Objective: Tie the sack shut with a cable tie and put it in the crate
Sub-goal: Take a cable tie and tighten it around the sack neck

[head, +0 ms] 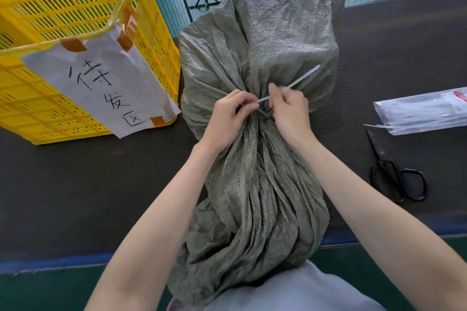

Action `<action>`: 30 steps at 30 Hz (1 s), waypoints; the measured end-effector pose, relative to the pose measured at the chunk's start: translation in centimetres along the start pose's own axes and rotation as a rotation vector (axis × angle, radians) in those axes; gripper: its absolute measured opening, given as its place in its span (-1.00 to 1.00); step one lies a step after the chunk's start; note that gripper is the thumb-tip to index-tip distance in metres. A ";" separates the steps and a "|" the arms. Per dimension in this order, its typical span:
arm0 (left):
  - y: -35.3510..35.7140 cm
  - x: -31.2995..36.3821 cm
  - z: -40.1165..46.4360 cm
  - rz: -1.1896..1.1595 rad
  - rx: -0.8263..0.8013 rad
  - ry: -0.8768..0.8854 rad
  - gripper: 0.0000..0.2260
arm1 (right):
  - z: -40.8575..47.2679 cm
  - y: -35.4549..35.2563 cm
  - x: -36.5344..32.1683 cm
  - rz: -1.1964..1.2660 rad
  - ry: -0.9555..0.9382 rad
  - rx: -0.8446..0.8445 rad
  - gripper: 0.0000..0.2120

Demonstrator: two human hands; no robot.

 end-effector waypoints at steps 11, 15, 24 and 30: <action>1.6 -2.1 0.7 0.031 -0.080 -0.027 -0.88 | 1.0 -6.0 1.9 0.115 0.040 0.213 -0.54; 2.0 -1.9 0.7 0.054 -0.098 -0.016 -0.89 | -0.5 -6.3 3.0 0.342 0.124 0.251 -0.56; 2.1 -0.8 -0.2 0.056 -0.093 0.010 -0.90 | -0.6 -0.8 4.4 0.180 0.176 0.025 -0.56; 1.5 -1.1 -0.1 0.072 -0.062 0.019 -0.89 | -0.8 -1.8 2.1 0.027 0.010 0.081 -0.54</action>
Point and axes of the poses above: each hand's wrist, its own z-axis towards the middle knuckle, its own y-axis out of the palm, x = y × z, the point moved 9 cm from there along z, towards the middle knuckle, and after that the axes turned 15 degrees about z, right-handed, at the moved point
